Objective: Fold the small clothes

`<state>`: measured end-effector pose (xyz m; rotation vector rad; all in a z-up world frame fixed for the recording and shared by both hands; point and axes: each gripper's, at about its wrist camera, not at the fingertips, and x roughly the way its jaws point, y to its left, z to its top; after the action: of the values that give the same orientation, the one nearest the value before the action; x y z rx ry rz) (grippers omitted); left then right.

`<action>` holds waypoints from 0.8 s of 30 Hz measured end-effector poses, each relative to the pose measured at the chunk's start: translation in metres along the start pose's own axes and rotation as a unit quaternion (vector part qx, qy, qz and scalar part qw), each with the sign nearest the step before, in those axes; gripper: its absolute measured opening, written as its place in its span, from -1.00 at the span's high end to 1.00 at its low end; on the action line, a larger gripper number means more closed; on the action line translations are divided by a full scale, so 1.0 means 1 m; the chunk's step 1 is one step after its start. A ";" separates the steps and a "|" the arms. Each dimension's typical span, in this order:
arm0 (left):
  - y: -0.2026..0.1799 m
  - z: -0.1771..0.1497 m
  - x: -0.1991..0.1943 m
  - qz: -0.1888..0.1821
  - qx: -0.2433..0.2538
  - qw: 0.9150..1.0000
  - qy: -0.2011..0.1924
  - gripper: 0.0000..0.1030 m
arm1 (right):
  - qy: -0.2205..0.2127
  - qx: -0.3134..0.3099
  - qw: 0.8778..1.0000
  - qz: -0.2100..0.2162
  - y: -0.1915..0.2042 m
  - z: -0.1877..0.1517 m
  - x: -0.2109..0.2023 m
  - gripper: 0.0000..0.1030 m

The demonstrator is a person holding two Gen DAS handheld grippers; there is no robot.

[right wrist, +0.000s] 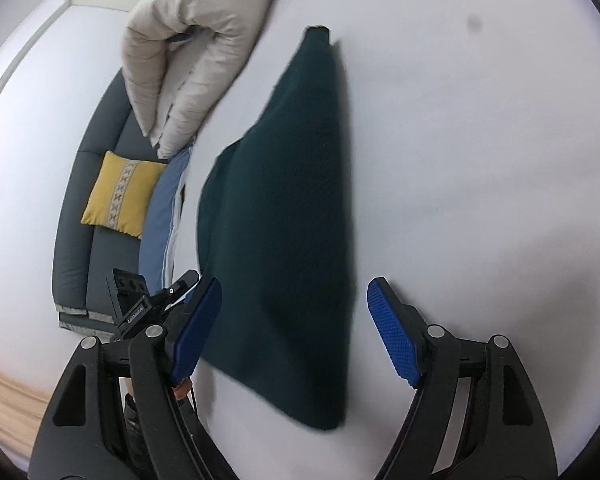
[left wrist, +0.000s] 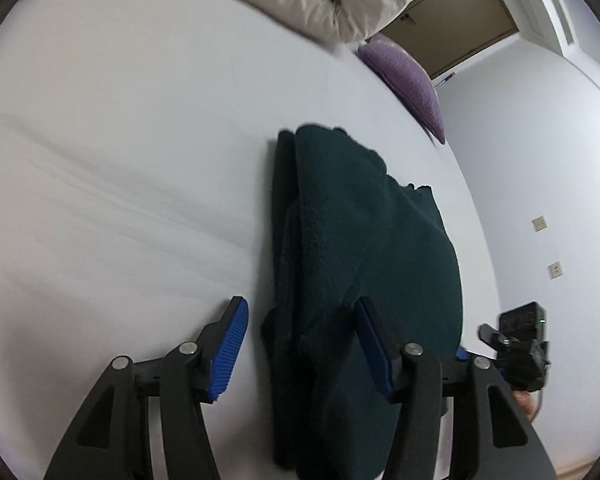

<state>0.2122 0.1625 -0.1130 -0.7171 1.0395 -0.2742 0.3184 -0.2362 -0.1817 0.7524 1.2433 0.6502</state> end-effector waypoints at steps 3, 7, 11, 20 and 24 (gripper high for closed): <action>0.011 0.008 0.011 -0.032 -0.033 0.999 0.009 -0.12 | 0.013 0.003 1.000 0.015 0.001 0.015 0.017 -0.46; 0.021 0.019 0.016 -0.060 -0.064 0.996 0.008 -0.06 | 0.030 -0.007 0.999 0.016 0.005 0.027 0.037 -0.46; 0.023 0.022 0.017 -0.055 -0.063 0.996 0.006 0.02 | 0.031 -0.010 0.999 0.017 0.007 0.027 0.045 -0.43; 0.006 0.025 0.034 -0.043 -0.030 0.998 0.039 0.49 | 0.023 -0.035 0.999 -0.025 0.014 0.018 0.048 0.06; -0.001 0.017 0.020 -0.037 -0.024 0.999 0.028 0.55 | 0.006 -0.059 0.997 -0.040 0.037 0.011 0.038 0.21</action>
<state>0.2372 0.1582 -0.1212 -0.7954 1.0765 -0.3354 0.3360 -0.1864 -0.1728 0.5997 1.2289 0.6573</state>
